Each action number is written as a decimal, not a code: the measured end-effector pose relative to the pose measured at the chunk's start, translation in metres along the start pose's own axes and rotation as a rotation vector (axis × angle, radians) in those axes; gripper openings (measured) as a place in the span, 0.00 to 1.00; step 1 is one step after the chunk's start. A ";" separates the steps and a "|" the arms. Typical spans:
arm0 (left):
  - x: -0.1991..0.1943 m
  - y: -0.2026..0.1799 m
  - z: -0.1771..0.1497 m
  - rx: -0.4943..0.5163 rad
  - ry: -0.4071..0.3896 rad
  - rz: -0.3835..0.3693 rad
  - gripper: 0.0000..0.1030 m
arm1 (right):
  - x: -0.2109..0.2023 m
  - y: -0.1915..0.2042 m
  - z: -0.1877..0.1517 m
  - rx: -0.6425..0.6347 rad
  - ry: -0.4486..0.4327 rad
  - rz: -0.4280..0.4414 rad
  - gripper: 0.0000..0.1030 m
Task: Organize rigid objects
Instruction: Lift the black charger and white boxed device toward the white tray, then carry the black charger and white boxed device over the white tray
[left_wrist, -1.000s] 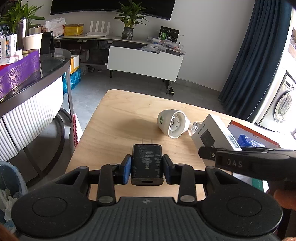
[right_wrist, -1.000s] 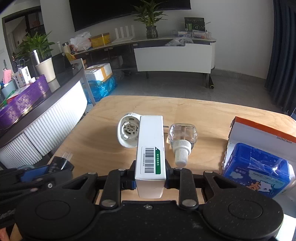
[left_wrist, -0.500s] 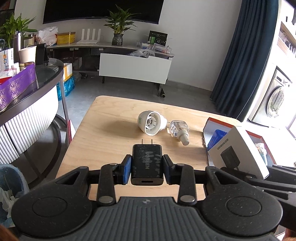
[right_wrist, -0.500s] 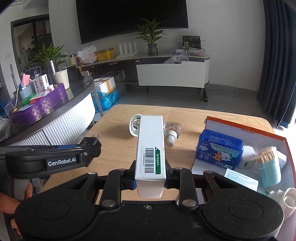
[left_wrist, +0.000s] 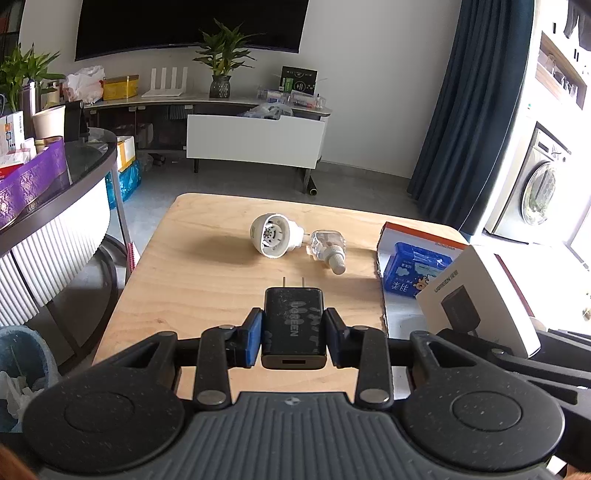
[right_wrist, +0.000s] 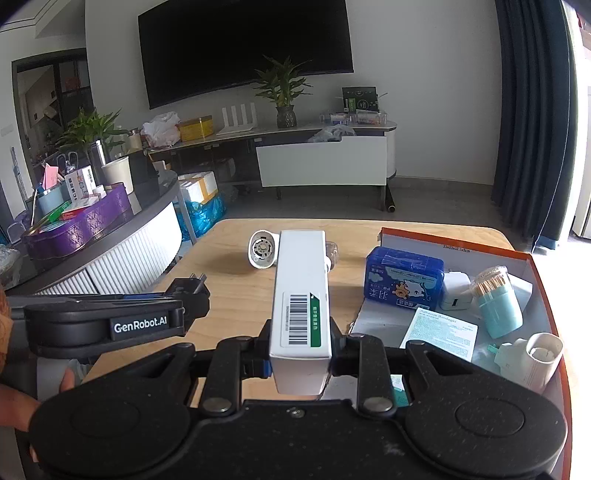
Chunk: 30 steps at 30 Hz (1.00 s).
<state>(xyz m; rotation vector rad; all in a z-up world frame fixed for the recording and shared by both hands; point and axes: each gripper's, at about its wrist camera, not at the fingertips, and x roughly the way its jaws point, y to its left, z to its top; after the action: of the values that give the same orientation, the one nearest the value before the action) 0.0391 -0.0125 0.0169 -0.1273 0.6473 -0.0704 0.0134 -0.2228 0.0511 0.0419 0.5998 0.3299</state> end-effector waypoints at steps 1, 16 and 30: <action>-0.001 -0.001 -0.001 0.001 -0.002 0.001 0.34 | -0.001 0.000 -0.001 0.002 -0.003 -0.002 0.31; -0.014 -0.012 -0.009 0.023 -0.023 0.002 0.34 | -0.025 -0.003 -0.012 0.013 -0.042 -0.005 0.31; -0.029 -0.029 -0.016 0.063 -0.054 -0.006 0.34 | -0.049 -0.009 -0.018 0.036 -0.090 -0.017 0.31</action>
<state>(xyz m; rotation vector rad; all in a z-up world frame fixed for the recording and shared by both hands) 0.0059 -0.0396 0.0256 -0.0699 0.5905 -0.0929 -0.0320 -0.2480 0.0616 0.0856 0.5161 0.2996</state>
